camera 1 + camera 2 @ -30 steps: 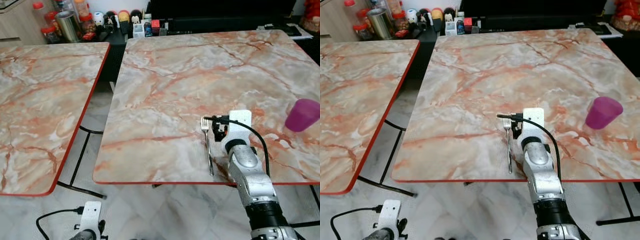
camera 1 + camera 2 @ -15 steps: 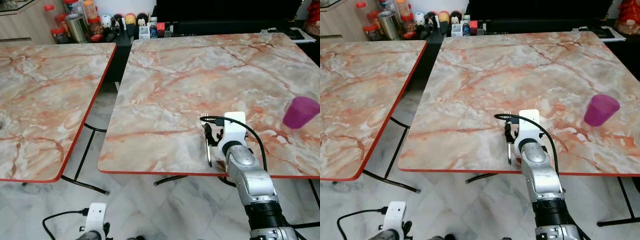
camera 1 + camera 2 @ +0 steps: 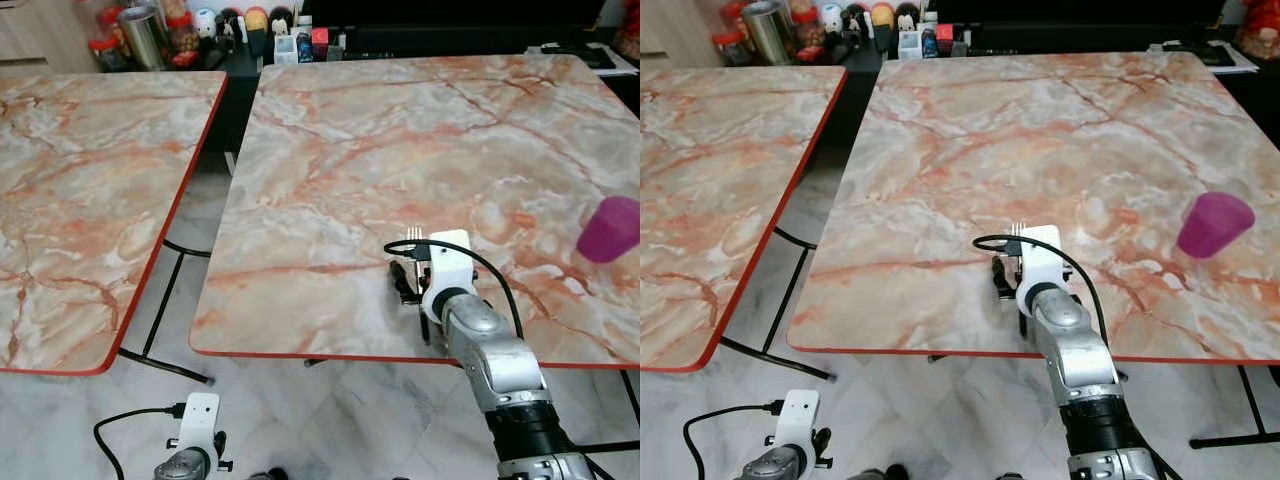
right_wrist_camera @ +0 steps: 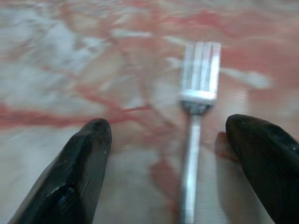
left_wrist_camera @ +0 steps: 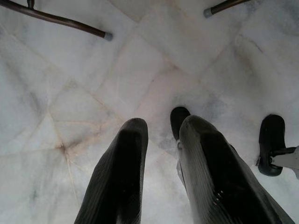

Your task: Setting the table

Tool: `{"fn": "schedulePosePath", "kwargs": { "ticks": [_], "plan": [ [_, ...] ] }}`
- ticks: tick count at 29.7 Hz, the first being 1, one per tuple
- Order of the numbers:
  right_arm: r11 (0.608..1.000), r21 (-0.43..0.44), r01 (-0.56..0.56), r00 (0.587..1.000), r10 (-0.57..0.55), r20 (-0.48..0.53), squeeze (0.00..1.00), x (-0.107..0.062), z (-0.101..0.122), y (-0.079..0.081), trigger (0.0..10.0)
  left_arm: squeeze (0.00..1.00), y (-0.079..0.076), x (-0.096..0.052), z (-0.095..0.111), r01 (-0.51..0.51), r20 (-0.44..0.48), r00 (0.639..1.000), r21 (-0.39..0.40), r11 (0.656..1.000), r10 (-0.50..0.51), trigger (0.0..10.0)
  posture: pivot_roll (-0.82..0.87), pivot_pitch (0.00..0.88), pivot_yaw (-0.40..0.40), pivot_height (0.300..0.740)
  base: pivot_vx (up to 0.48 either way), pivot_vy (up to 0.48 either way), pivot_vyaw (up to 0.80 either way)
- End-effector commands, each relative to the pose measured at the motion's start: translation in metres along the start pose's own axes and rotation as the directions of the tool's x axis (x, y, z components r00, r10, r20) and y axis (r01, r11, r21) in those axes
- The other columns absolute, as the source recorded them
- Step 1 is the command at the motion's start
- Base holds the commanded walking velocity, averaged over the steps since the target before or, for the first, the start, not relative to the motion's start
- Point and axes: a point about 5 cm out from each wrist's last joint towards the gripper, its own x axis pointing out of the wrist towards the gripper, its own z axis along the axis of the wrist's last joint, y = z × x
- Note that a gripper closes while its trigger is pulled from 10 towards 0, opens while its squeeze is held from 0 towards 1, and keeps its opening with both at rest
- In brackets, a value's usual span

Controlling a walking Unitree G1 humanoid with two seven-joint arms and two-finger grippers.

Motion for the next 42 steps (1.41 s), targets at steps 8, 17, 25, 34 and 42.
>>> {"fn": "schedulePosePath", "kwargs": {
  "ticks": [8,17,25,34,42],
  "plan": [
    [1.000,-0.012,-0.018,0.999,0.018,-0.043,0.00,-0.002,-0.006,0.001,10.0,0.00,0.035,-0.014,-0.037,-0.029,-0.076,0.997,0.010,1.000,0.030,10.0,-0.03,0.129,0.039,0.740,0.000,0.000,0.00],
    [0.999,-0.034,0.020,0.997,-0.023,-0.072,0.00,-0.002,-0.011,-0.007,10.0,0.00,0.045,-0.019,-0.050,-0.035,-0.108,0.993,0.001,0.999,0.035,10.0,-0.03,0.122,0.035,0.740,0.000,0.000,0.00],
    [0.998,-0.056,0.039,0.994,-0.044,-0.099,0.00,-0.002,-0.015,-0.010,10.0,0.00,0.031,-0.018,-0.055,-0.014,-0.131,0.991,-0.007,1.000,0.013,10.0,-0.03,0.126,0.030,0.740,0.000,0.000,0.00],
    [0.996,-0.073,0.048,0.992,-0.056,-0.112,0.00,-0.002,-0.017,-0.013,0.0,0.00,0.016,-0.015,-0.050,0.003,-0.121,0.993,-0.015,1.000,-0.005,10.0,-0.03,0.133,0.025,0.740,0.000,0.000,0.00],
    [0.996,-0.079,0.051,0.991,-0.060,-0.117,0.00,-0.003,-0.017,-0.014,0.0,0.00,0.009,-0.011,-0.042,0.015,-0.108,0.994,-0.018,1.000,-0.017,10.0,-0.03,0.136,0.025,0.740,0.000,0.000,0.00]
  ]
}}
